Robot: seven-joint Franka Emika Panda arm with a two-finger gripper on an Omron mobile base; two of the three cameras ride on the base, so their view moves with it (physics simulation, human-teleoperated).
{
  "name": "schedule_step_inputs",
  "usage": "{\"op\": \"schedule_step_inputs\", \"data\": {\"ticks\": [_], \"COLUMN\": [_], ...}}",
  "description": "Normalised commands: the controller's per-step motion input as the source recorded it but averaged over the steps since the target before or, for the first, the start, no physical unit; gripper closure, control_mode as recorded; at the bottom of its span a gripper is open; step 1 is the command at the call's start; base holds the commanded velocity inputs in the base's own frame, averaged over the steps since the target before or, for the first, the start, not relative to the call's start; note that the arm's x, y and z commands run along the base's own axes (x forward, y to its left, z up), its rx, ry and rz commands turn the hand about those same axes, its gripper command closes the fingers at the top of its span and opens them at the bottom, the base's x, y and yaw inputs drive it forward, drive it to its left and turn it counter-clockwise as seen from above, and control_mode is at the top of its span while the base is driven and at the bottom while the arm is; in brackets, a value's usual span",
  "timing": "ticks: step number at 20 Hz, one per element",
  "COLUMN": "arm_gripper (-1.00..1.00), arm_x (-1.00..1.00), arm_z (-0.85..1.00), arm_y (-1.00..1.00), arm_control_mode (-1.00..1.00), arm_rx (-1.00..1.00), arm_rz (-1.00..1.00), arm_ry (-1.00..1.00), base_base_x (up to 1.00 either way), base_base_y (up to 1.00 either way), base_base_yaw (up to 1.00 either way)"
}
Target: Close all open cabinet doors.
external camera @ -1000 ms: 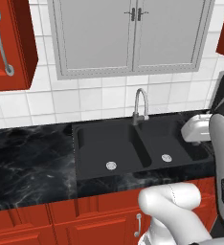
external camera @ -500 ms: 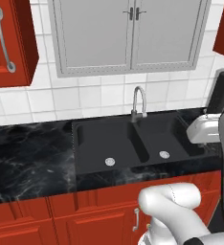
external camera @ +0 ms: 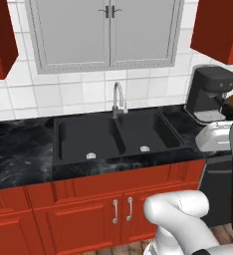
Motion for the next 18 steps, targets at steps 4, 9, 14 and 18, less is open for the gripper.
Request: {"op": "schedule_step_inputs", "data": {"ticks": [4,9,14,18], "arm_gripper": [-1.0,-1.0,-1.0,-1.0], "arm_x": [0.0,0.0,0.0,0.0], "arm_z": [0.0,0.0,0.0,0.0], "arm_y": [0.0,0.0,0.0,0.0], "arm_control_mode": [1.0,1.0,1.0,1.0], "arm_rx": [0.0,0.0,0.0,0.0], "arm_rz": [0.0,0.0,0.0,0.0], "arm_ry": [0.0,0.0,0.0,0.0], "base_base_x": [-0.34,-0.26,-0.08,0.0], "base_base_y": [-0.43,-0.15,0.0,-0.3], "base_base_yaw": [-0.28,-0.44,-0.49,-0.36]}}
